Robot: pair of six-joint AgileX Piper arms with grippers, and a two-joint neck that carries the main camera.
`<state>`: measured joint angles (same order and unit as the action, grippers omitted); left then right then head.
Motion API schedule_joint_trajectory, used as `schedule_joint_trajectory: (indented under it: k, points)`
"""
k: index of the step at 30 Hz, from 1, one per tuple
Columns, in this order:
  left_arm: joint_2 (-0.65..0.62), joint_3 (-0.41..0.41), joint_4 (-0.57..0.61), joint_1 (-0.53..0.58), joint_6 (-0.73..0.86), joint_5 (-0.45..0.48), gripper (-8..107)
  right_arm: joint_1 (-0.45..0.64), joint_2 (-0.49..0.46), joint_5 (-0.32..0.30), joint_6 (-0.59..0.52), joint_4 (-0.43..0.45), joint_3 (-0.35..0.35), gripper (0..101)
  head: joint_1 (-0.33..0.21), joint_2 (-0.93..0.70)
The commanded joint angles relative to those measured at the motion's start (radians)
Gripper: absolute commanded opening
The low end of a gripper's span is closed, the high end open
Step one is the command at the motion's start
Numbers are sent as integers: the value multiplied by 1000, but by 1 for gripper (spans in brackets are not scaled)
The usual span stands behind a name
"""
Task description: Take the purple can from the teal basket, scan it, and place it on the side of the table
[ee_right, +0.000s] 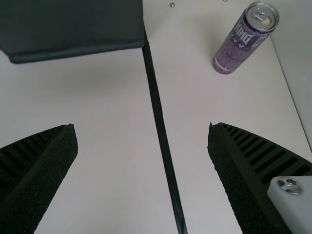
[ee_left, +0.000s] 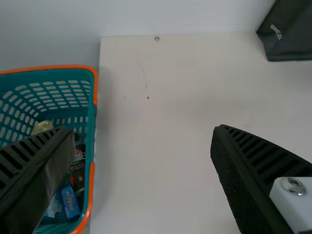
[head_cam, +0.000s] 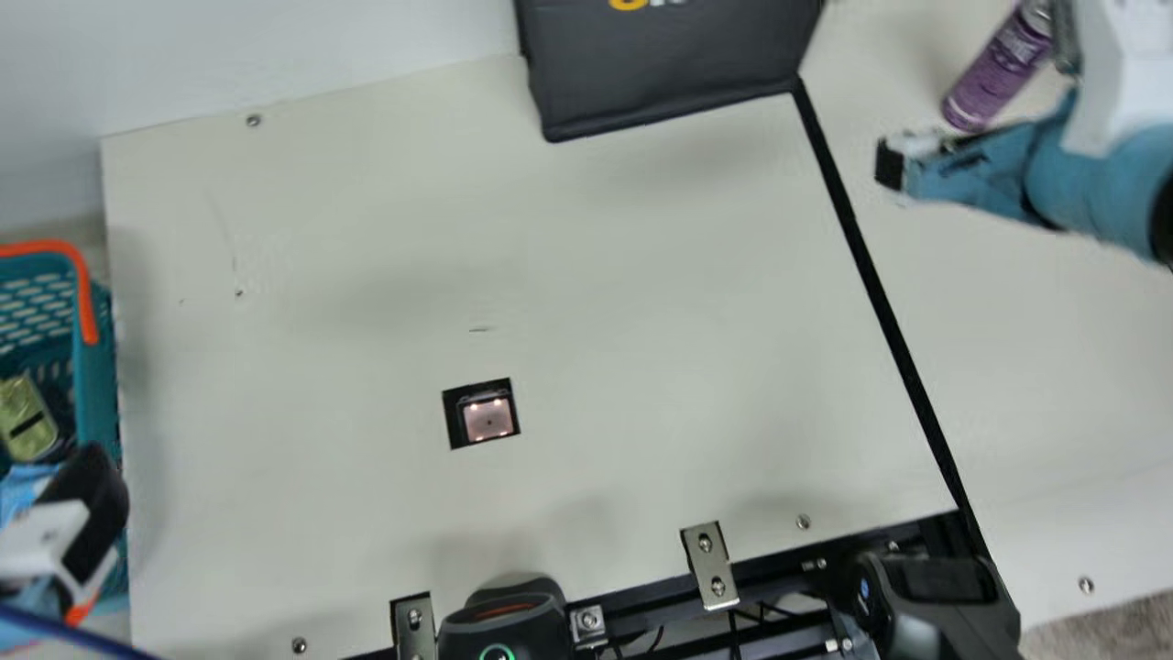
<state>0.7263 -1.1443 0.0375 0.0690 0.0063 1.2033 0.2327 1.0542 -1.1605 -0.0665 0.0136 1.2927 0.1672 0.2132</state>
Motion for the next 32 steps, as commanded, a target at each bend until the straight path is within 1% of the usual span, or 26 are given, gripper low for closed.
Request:
schedule_joint_trajectory:
  k: [1,2,3,5,16,17,18,20,32]
  points:
    - [22,-47,-8,-31,-5,7,90,-32,-42,4,5,-2,-7,95,-29,-93]
    - [30,-59,-12,-41,-6,10,90,-46,-60,0,9,-2,-11,95,-29,-116]
    - [22,-36,-10,-28,-6,6,90,-60,-77,-4,13,-2,-16,95,-29,-140]
    - [29,-57,-10,-40,-6,7,90,-87,-112,-11,21,-1,-25,95,-29,-186]
    - [29,-59,-8,-40,-6,11,90,-240,-305,-51,65,0,-74,95,-29,-186]
    - [29,-59,-8,-40,-6,11,90,-244,-310,-53,67,0,-75,95,-29,-186]
    - [29,-59,-8,-40,-6,11,90,-234,-294,-53,67,0,-74,95,-29,-186]
    - [29,-59,-8,-40,-6,11,90,-245,-313,-61,67,-1,-75,95,-29,-186]
    - [29,-59,-8,-40,-6,11,90,-246,-315,-62,67,0,-75,95,-29,-186]
